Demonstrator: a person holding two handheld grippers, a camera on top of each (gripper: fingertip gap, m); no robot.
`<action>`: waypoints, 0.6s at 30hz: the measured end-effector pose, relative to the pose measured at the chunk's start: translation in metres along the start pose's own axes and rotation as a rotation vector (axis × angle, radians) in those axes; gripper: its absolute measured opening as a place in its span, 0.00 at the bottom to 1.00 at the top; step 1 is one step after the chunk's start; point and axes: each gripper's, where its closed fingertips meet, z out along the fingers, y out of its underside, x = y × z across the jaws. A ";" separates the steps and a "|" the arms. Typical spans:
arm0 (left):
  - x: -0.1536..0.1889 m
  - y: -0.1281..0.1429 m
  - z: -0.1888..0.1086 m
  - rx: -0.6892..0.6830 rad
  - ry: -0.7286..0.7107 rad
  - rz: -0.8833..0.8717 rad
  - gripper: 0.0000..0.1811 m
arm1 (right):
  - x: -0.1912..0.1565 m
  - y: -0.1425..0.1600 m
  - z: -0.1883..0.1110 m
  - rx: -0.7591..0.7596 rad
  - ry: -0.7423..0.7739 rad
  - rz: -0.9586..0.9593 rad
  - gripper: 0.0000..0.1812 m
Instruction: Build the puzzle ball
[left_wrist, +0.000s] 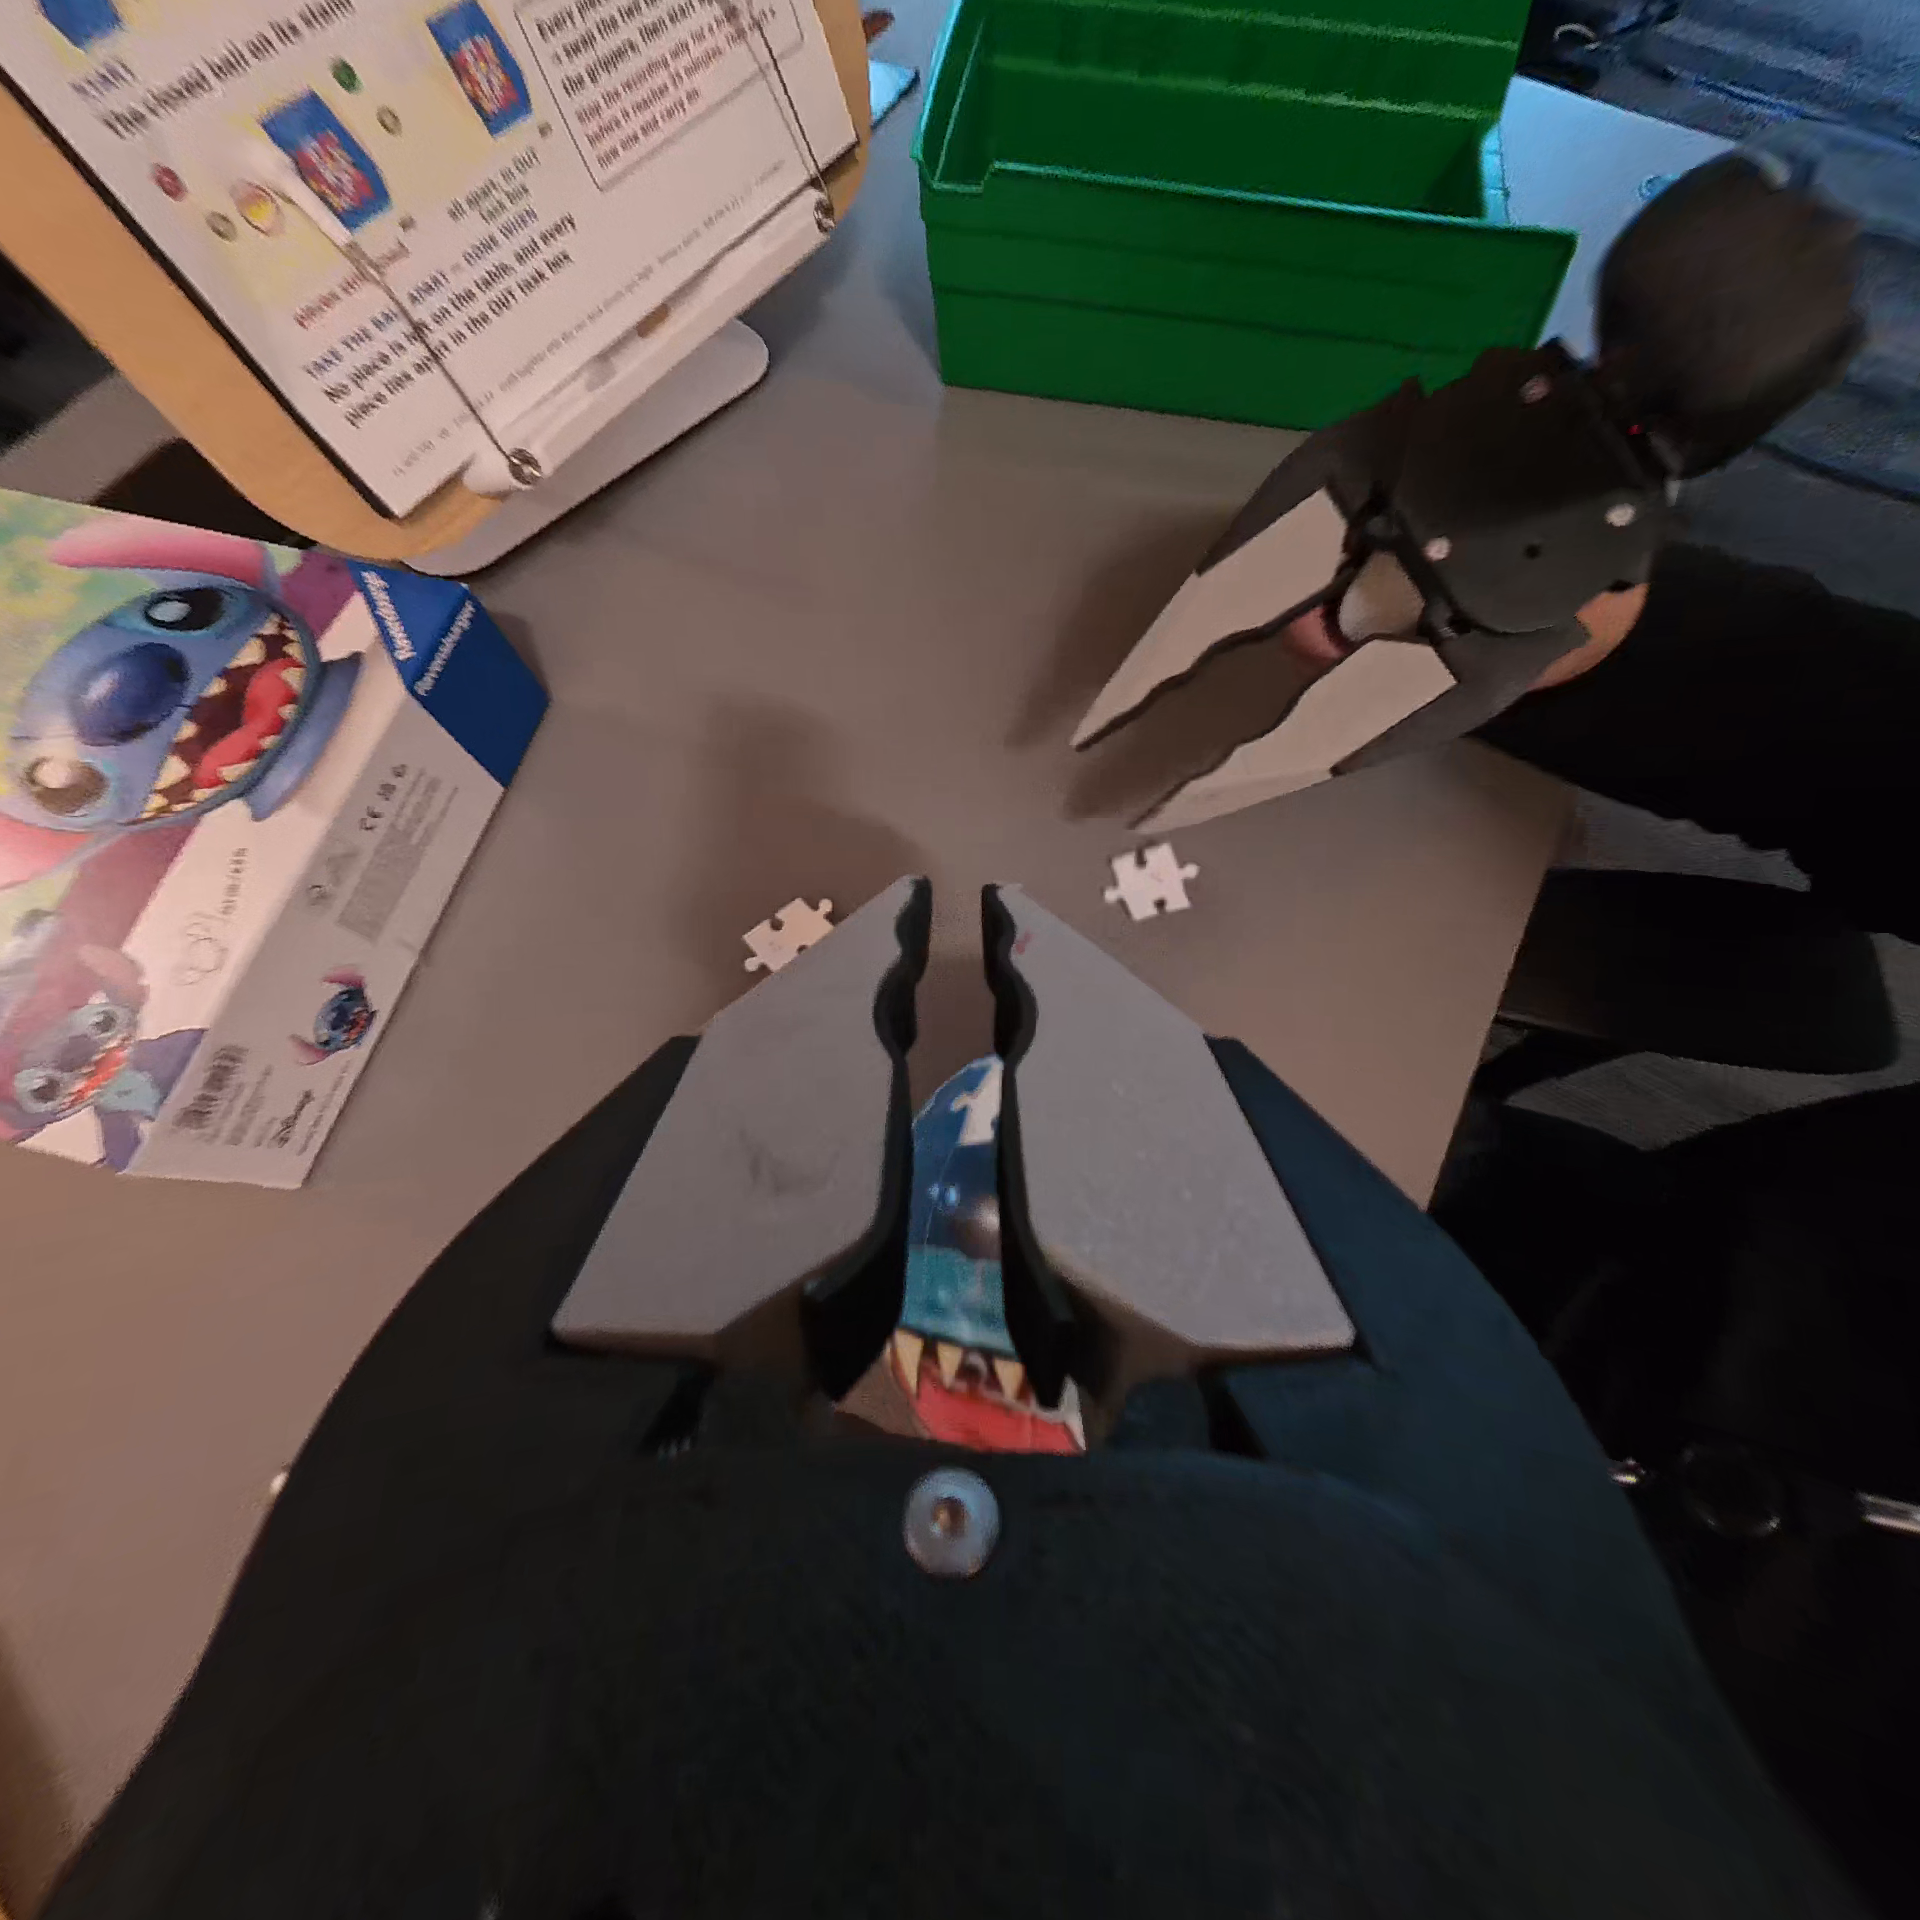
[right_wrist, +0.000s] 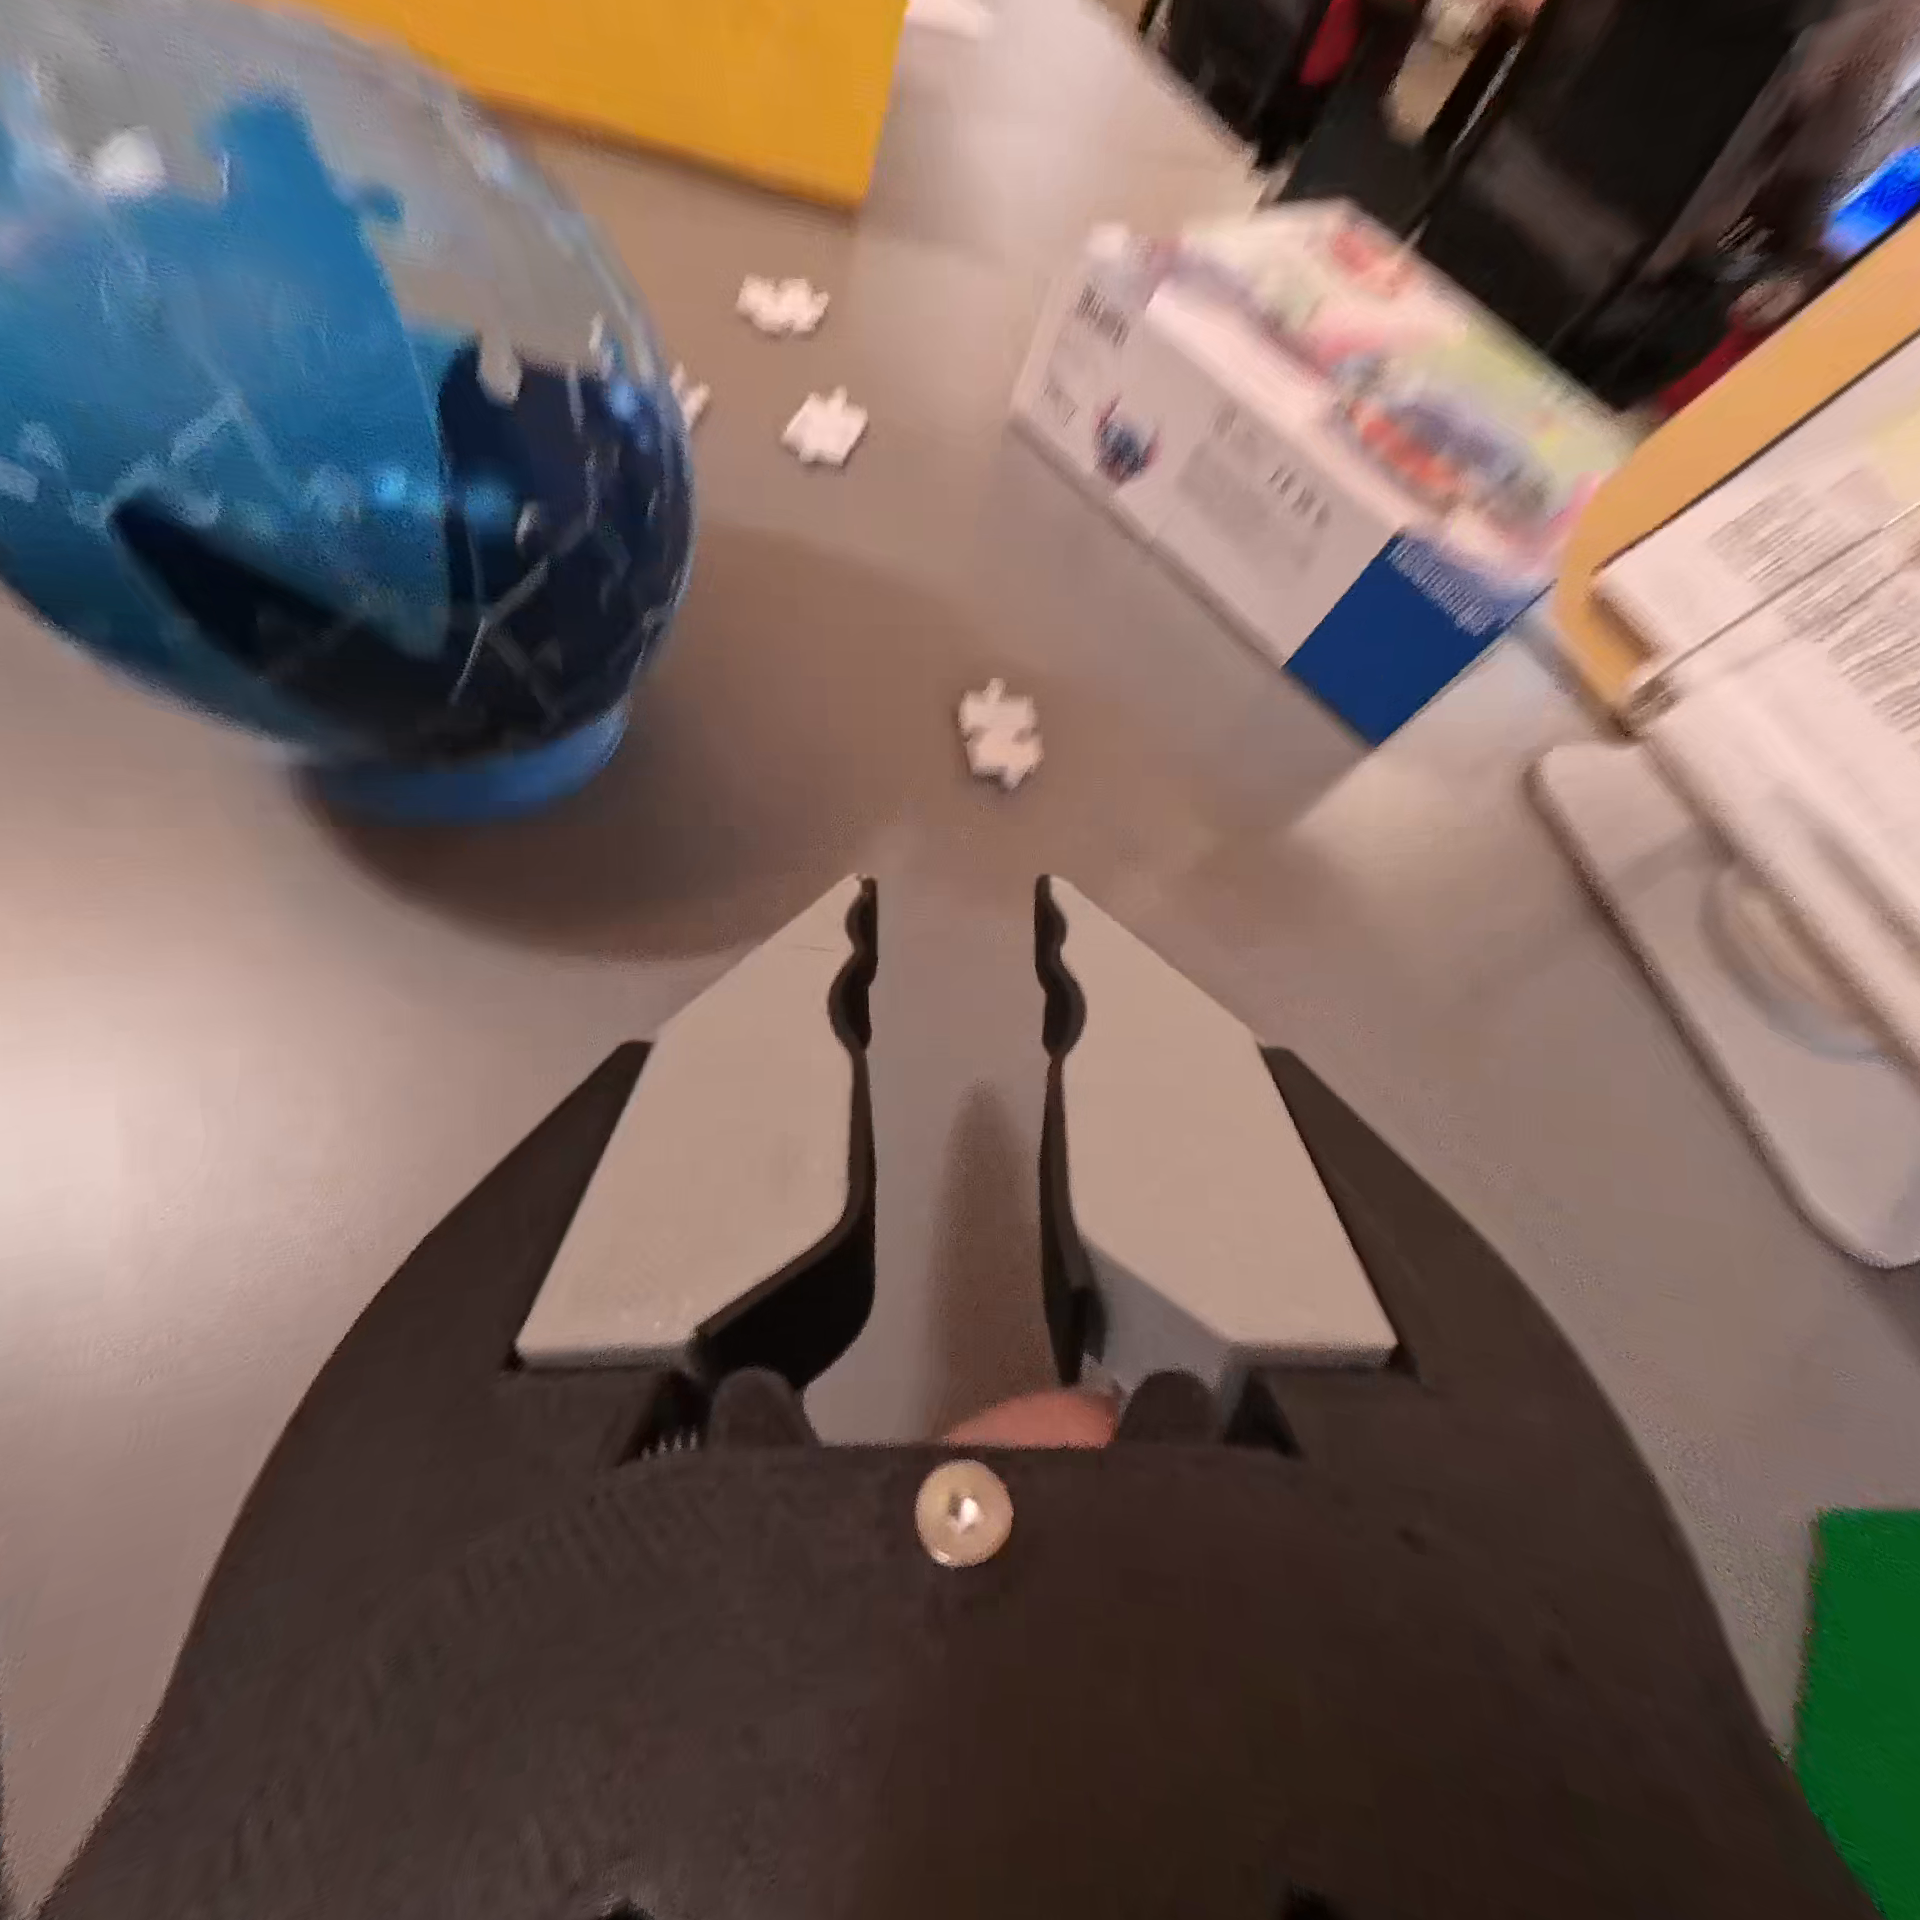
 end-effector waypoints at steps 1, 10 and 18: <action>0.000 0.002 -0.008 0.011 -0.015 0.006 0.04 | -0.006 0.014 -0.001 -0.038 -0.031 0.013 0.16; 0.024 0.036 -0.072 0.124 -0.067 0.002 0.08 | -0.018 0.062 -0.020 -0.157 -0.048 -0.042 0.22; 0.054 0.058 -0.087 0.120 -0.098 0.066 0.10 | -0.024 0.064 0.007 -0.173 -0.147 0.019 0.22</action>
